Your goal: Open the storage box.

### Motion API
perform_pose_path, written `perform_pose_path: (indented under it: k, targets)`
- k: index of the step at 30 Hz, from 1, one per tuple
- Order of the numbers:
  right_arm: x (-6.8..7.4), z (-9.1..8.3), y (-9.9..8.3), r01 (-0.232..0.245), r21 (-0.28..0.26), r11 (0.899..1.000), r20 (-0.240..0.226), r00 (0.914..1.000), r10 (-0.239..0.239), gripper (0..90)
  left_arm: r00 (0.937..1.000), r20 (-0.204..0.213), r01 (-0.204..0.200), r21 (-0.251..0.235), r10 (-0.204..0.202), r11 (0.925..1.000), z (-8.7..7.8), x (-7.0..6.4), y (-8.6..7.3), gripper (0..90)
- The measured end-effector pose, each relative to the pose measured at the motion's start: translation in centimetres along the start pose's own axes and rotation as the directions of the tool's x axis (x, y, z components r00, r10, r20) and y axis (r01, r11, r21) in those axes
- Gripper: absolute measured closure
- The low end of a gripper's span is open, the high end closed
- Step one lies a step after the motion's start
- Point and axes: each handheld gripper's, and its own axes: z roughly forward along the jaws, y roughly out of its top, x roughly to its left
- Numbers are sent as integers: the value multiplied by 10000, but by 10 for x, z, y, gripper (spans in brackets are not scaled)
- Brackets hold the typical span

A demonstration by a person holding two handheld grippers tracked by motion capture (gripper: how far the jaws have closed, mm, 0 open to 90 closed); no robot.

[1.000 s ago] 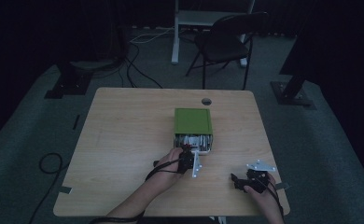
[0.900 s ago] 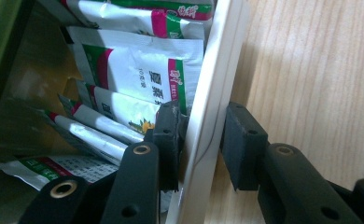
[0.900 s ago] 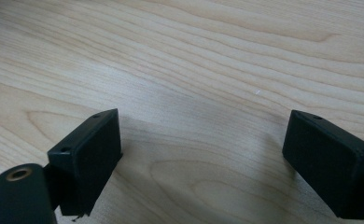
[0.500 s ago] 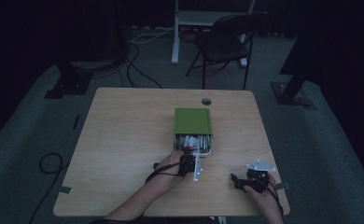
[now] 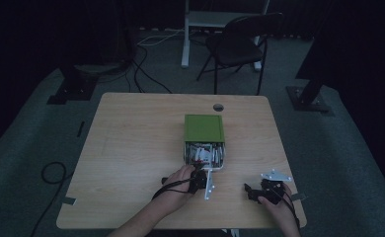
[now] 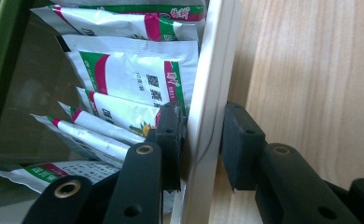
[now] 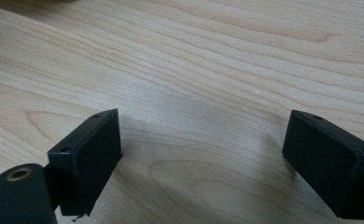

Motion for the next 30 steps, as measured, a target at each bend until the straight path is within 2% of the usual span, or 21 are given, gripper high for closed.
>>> perform_pose_path:
  k: [8, 13, 23, 30]
  targets:
    - [0, 0, 0, 1, 1, 10000, 1, 10000, -1, 111, 9999, -1, -106, -50, 106, 9999, -8, -8, 1, 712]
    - [0, 0, 0, 1, 0, 10000, -1, 10000, -1, 111, 10000, 2, 24, -101, -24, 9999, -11, -12, 3, 713]
    - [0, 0, 0, 2, -2, 10000, 1, 10000, -2, 111, 9996, 125, -258, -104, 259, 9996, -19, -17, 4, 720]
    - [0, 0, 0, -1, 0, 10000, 1, 10000, 1, 111, 9997, 59, -243, -176, 244, 9995, -23, -23, 4, 720]
